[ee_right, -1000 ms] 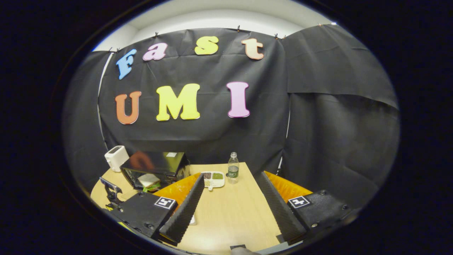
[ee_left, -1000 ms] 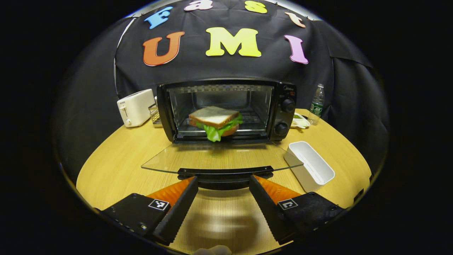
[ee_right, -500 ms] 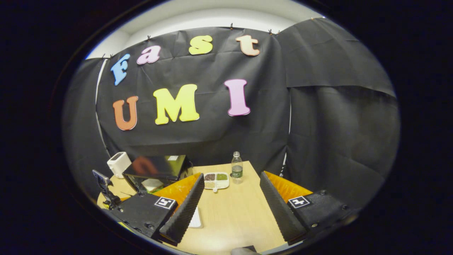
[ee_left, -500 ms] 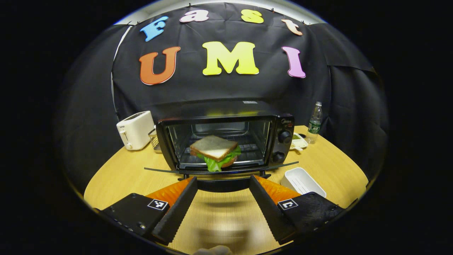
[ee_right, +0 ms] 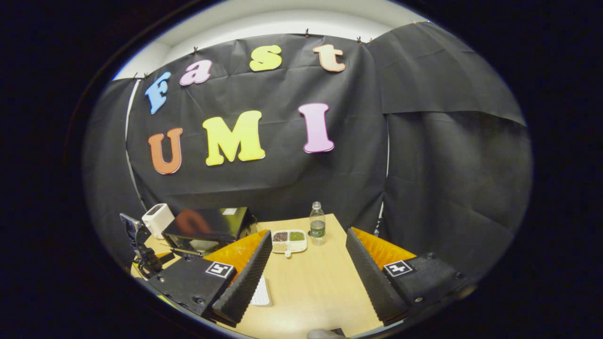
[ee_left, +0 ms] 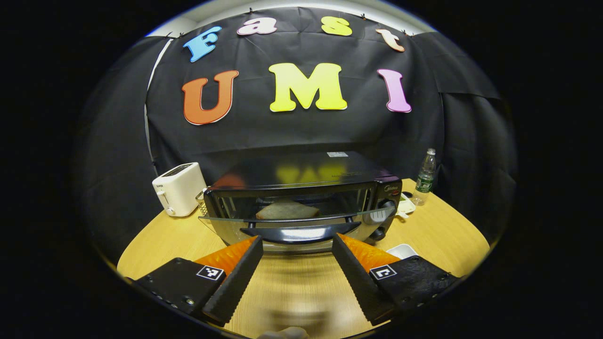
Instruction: Open the electric oven with the left hand, put the food in, and close the electric oven.
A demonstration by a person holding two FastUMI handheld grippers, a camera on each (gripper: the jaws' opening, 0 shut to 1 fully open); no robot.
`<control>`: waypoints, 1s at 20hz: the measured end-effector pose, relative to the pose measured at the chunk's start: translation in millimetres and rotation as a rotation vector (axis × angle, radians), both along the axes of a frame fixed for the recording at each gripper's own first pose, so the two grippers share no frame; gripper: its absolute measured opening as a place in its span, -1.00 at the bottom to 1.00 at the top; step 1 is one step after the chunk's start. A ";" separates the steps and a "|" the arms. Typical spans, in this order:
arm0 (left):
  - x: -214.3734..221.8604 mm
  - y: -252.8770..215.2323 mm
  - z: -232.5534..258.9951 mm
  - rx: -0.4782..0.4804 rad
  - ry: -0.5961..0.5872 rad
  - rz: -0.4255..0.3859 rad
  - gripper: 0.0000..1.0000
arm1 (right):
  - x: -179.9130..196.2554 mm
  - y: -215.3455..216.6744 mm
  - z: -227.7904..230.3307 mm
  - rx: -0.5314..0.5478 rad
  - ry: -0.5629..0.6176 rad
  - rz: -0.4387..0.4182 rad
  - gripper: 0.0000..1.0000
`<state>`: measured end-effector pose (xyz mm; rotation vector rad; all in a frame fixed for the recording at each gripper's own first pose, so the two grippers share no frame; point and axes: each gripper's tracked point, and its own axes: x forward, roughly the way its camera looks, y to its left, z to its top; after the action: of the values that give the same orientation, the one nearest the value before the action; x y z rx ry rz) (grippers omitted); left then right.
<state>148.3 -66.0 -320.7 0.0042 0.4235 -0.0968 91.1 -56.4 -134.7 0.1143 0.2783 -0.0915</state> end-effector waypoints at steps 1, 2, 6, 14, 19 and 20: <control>2.6 0.3 -0.5 -0.007 -0.001 0.004 0.94 | 1.2 -0.1 1.0 0.000 0.001 -0.001 1.00; 3.8 -0.8 4.1 -0.018 -0.006 0.008 0.94 | 1.3 0.8 1.1 0.001 -0.001 0.003 0.82; 15.2 -4.3 9.6 0.006 -0.024 -0.005 0.93 | 1.0 1.9 1.0 0.003 0.000 0.011 1.00; 6.7 -1.2 55.9 -0.019 -0.095 0.021 0.94 | -5.0 7.8 8.3 0.002 -0.022 0.034 1.00; -27.9 16.5 127.6 -0.001 -0.211 0.036 0.93 | -9.0 26.9 27.6 -0.002 -0.078 0.076 1.00; -37.3 20.8 142.3 0.002 -0.233 0.043 0.92 | -9.3 31.0 30.5 -0.003 -0.092 0.083 1.00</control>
<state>110.9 -45.2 -178.5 0.0085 0.1902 -0.0528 81.8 -25.5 -104.3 0.1033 0.1910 -0.0045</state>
